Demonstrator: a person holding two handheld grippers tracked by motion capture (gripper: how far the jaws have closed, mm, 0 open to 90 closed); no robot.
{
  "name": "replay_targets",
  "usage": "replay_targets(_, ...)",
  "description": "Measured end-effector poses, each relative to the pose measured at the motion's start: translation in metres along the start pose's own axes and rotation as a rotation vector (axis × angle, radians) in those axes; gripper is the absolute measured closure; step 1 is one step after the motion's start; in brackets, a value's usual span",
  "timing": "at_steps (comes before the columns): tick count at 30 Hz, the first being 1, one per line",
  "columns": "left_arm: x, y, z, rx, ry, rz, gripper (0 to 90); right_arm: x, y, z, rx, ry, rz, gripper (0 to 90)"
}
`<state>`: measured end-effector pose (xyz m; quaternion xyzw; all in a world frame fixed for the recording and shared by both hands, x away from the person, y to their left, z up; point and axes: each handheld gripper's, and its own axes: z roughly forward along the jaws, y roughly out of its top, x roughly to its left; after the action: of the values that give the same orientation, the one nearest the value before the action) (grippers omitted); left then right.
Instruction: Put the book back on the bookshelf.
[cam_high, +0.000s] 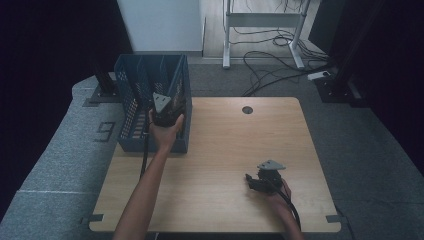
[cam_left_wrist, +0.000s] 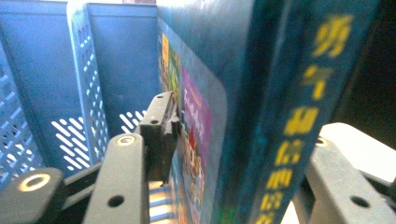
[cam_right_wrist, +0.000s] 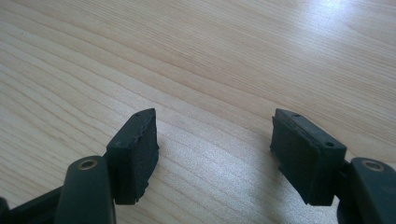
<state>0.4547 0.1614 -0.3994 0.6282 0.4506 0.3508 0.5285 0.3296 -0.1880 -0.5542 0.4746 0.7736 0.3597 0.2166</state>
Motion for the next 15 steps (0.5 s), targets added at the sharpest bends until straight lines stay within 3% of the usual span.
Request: replay_targets(15,0.0027,0.0017,-0.0083,0.05,-0.06,-0.005,37.2,-0.0001,0.0001,0.0,0.001,0.001,0.0,30.9)
